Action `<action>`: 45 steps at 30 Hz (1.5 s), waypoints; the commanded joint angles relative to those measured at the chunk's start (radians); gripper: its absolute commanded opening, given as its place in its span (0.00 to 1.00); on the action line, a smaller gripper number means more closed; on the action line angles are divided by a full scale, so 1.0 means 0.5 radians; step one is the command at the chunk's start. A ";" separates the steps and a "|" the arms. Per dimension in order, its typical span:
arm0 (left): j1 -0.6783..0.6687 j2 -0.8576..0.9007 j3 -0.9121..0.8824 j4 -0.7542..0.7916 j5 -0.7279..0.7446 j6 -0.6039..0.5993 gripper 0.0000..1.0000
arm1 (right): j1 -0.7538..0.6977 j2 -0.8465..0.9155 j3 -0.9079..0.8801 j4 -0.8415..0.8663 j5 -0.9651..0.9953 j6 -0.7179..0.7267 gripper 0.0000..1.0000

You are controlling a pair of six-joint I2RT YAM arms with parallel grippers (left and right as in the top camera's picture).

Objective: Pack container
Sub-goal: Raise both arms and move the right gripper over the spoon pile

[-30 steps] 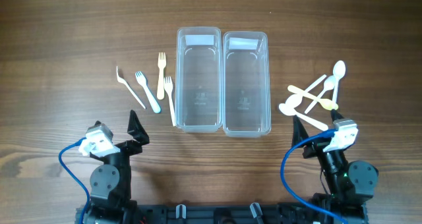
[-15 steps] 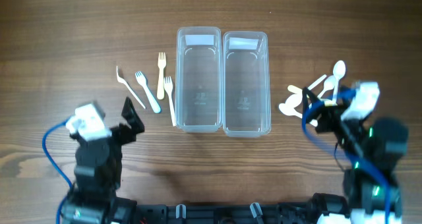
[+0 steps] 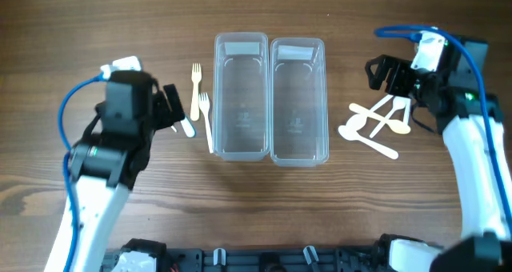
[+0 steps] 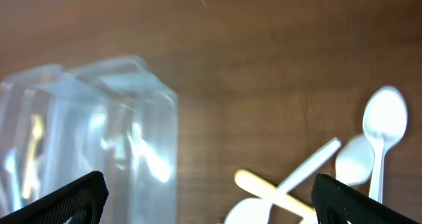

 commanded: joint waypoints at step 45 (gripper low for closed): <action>0.017 0.226 0.027 -0.029 0.056 0.004 1.00 | -0.018 0.986 0.035 0.185 0.594 0.752 0.26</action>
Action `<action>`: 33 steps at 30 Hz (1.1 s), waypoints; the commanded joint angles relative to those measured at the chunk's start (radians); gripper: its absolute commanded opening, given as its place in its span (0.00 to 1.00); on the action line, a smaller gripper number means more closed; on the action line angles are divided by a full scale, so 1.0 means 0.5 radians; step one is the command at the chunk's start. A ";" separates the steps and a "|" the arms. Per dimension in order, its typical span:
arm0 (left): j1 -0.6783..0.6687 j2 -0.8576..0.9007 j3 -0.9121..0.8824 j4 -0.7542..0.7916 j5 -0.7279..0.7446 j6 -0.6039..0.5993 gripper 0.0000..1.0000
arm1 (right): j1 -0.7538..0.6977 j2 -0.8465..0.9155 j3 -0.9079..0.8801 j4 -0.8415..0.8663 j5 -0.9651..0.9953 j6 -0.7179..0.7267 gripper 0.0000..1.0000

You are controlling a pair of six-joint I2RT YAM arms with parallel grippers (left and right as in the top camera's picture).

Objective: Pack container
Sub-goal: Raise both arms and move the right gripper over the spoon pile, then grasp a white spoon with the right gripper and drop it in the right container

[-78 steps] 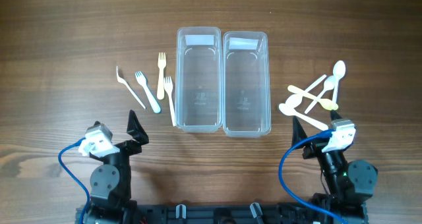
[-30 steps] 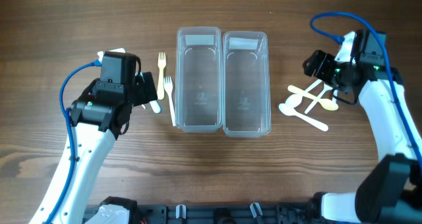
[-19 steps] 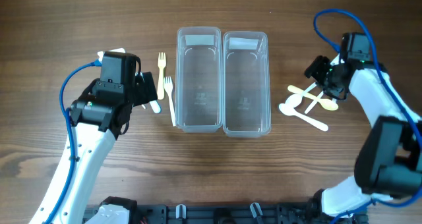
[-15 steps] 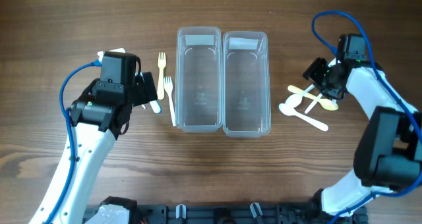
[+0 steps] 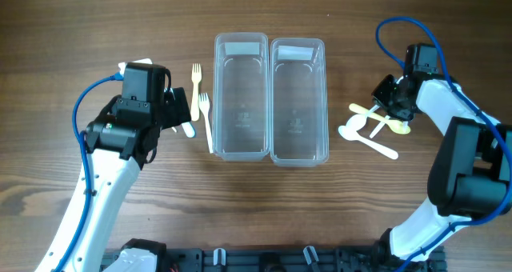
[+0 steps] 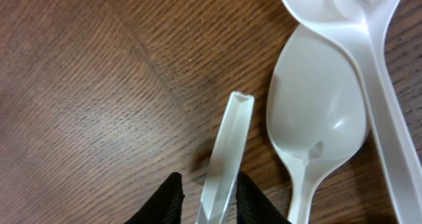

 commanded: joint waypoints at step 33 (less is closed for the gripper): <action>0.017 0.006 0.027 0.005 0.024 0.004 1.00 | 0.826 -0.510 0.539 -0.424 -0.291 -0.326 0.04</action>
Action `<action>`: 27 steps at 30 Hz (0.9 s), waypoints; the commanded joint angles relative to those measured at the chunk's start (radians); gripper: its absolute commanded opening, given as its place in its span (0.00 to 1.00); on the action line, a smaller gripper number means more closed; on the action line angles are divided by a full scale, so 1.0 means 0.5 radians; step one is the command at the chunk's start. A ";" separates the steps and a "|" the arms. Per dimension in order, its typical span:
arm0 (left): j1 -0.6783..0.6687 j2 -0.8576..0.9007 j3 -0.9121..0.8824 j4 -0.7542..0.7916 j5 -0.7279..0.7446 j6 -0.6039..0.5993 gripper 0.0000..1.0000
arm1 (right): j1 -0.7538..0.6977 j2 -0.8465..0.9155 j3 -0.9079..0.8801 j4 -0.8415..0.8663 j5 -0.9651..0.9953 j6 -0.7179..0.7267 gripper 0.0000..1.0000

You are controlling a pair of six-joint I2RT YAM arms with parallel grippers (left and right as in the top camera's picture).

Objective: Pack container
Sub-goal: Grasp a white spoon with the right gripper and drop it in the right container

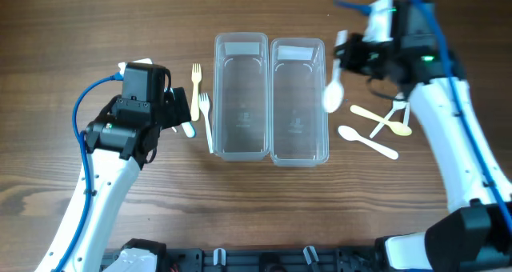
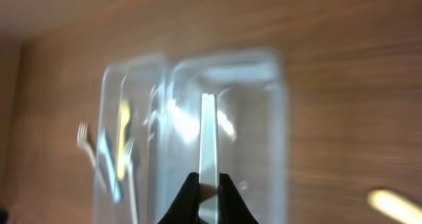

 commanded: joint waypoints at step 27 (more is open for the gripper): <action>0.017 0.006 0.027 0.005 0.024 0.004 1.00 | -0.101 -0.134 0.021 -0.079 0.637 -0.707 0.54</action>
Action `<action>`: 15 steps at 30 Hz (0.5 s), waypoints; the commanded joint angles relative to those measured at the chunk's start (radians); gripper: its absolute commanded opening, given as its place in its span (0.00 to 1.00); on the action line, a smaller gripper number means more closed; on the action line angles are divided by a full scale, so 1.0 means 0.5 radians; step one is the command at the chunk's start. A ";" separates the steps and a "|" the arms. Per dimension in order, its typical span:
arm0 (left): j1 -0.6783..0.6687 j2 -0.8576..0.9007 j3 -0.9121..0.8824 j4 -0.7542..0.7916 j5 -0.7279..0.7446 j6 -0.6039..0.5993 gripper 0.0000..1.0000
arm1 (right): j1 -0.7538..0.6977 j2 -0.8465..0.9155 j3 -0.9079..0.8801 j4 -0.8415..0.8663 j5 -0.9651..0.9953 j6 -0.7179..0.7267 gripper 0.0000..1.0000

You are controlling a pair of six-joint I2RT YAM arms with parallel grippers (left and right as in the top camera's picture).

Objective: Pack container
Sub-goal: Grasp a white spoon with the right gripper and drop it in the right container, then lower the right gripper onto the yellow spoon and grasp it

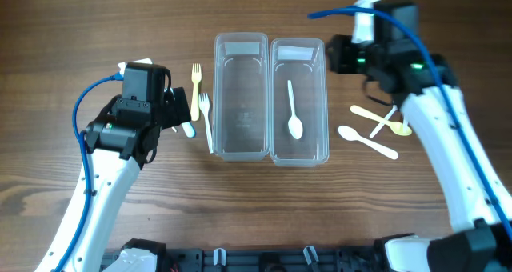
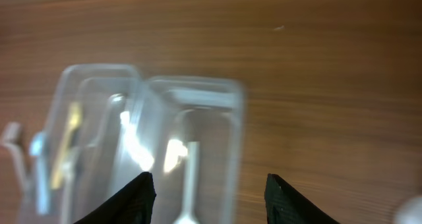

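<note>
Two clear rectangular containers stand side by side mid-table, the left one (image 1: pixel 240 104) with nothing in it. In the right one (image 1: pixel 310 140) (image 2: pixel 227 118) lies a white spoon (image 1: pixel 294 112), bowl toward the front; its handle (image 2: pixel 190 174) shows in the right wrist view. My right gripper (image 1: pixel 339 56) (image 2: pixel 210 199) hovers open over that container's back right corner, nothing between its fingers (image 2: pixel 129 201). My left gripper (image 1: pixel 174 108) sits left of two cream forks (image 1: pixel 194 90) (image 1: pixel 207 122); its jaws are not clear from above.
A small white utensil (image 1: pixel 186 129) lies by the left gripper. To the right of the containers rest a yellow spoon (image 1: pixel 378 118), a cream spoon (image 1: pixel 368 141) and a white one (image 1: pixel 395 114), crossing each other. The wooden table (image 1: pixel 256 192) carries all of it.
The white spoon was held by my right gripper over the right container's right edge. It now lies inside that container, and the gripper stands open. The left arm has not moved.
First my right gripper hung open above the spoon pile at the right. Then it was down at the pile, closing round a white spoon's handle. Afterwards it carried that spoon beside the right container. Now the spoon rests in the container, released.
</note>
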 commanded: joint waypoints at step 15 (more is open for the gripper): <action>0.017 0.006 0.027 0.005 0.024 0.004 1.00 | -0.352 0.423 -0.217 -0.027 0.282 -1.283 0.46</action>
